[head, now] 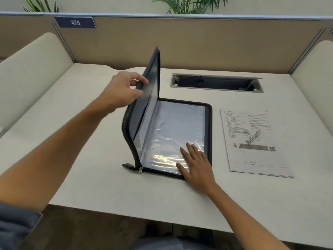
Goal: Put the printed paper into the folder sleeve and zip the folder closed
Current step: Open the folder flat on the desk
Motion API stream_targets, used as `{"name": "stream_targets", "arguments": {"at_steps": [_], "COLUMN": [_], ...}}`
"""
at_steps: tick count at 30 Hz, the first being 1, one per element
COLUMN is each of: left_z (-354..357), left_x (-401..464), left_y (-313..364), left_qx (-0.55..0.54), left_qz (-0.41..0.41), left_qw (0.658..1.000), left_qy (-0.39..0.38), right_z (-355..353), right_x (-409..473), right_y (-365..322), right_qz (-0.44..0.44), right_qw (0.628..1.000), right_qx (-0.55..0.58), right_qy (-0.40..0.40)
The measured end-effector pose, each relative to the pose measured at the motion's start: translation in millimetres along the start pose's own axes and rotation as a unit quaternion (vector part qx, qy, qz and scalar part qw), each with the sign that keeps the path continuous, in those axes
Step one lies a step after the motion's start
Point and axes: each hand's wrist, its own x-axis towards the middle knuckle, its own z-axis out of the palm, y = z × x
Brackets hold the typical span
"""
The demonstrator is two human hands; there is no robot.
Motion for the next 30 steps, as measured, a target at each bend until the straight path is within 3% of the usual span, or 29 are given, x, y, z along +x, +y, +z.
{"name": "stream_targets", "arguments": {"at_steps": [6, 19, 24, 30], "left_z": [-31, -67, -61, -36], "left_x": [1, 2, 3, -7], "left_y": [-30, -127, -175, -205], "left_qx": [-0.096, -0.075, 0.077, 0.28], "left_qz": [-0.058, -0.146, -0.204, -0.151], "left_qw": [0.994, 0.986, 0.976, 0.947], "left_qy": [-0.011, 0.024, 0.025, -0.031], "right_z": [-4, -7, -5, -7], "right_x": [2, 6, 7, 11], "right_y": [17, 31, 35, 31], "right_qz": [-0.015, -0.032, -0.03, -0.021], "right_qw": [1.0, 0.999, 0.999, 0.999], "right_qx": [-0.011, -0.01, 0.006, 0.004], "right_qy": [-0.012, -0.02, -0.027, -0.04]}}
